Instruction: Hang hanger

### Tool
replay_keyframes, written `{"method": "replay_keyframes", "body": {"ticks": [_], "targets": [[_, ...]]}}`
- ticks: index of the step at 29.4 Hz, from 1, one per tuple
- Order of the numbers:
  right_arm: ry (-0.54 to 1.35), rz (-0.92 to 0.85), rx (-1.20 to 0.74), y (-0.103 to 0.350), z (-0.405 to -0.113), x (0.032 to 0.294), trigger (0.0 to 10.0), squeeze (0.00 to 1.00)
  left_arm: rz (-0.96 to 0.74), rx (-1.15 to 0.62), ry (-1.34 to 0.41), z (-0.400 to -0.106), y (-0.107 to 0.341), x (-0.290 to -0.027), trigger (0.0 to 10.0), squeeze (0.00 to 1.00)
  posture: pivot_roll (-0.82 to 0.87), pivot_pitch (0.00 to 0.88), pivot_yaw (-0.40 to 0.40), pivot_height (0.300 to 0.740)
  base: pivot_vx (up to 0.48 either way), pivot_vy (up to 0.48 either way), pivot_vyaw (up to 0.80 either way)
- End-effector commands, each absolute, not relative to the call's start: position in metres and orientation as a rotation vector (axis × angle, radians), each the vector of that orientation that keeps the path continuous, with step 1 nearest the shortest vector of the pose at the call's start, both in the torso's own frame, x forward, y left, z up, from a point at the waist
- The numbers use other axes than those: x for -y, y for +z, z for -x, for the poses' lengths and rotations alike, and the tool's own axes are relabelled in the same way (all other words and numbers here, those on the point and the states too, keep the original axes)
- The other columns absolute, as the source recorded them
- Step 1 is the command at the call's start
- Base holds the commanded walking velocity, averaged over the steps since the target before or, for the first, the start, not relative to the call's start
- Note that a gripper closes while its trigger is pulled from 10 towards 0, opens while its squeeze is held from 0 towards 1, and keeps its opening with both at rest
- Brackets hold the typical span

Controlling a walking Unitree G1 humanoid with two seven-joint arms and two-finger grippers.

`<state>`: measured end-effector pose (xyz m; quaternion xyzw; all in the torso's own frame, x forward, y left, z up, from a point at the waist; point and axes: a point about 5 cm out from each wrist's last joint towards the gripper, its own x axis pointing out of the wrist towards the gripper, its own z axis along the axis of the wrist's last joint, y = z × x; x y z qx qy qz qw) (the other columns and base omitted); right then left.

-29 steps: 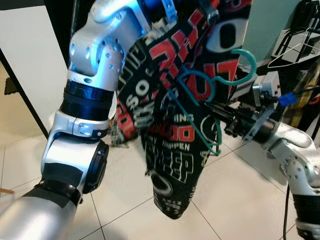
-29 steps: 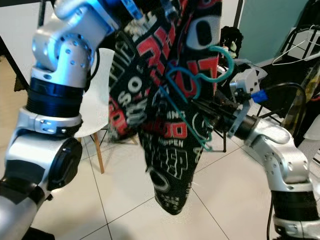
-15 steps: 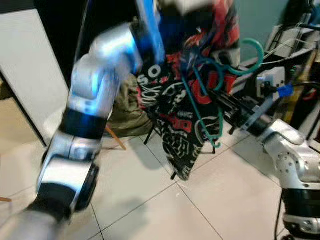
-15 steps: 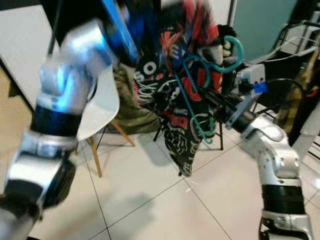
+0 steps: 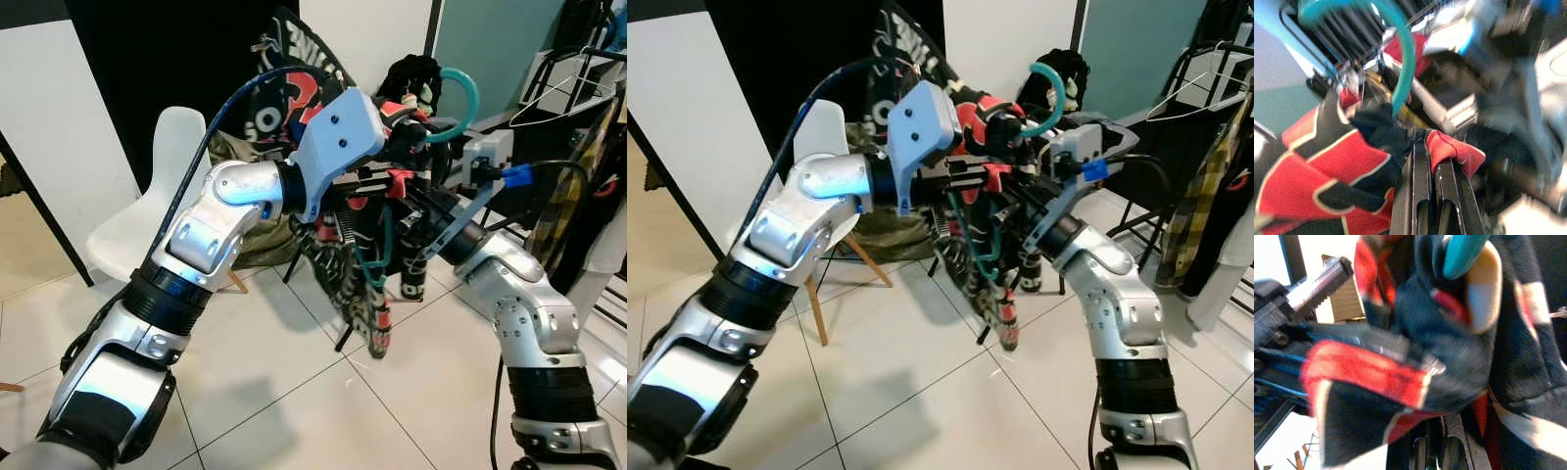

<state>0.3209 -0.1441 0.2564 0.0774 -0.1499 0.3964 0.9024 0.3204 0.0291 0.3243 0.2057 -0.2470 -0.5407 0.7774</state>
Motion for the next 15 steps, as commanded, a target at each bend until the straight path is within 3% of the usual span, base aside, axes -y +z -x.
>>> {"method": "replay_keyframes", "body": {"ticks": [1,2,15], "targets": [[0.880,-0.159,0.339,0.261,-0.316,0.132,10.0,0.00,-0.384,0.591,-1.212,-0.312,0.334,-0.027,10.0,0.11,-0.06,0.000,0.035,0.740,0.000,0.000,0.00],[0.882,-0.160,0.335,0.260,-0.316,0.130,10.0,0.00,-0.353,0.606,-1.222,-0.311,0.339,-0.028,10.0,1.00,-0.05,0.000,0.034,0.740,0.000,0.000,0.00],[0.852,-0.158,0.357,0.265,-0.317,0.140,10.0,0.00,-0.351,0.616,-1.309,-0.301,0.342,-0.046,10.0,1.00,-0.05,0.000,0.036,0.740,0.000,0.000,0.00]]}}
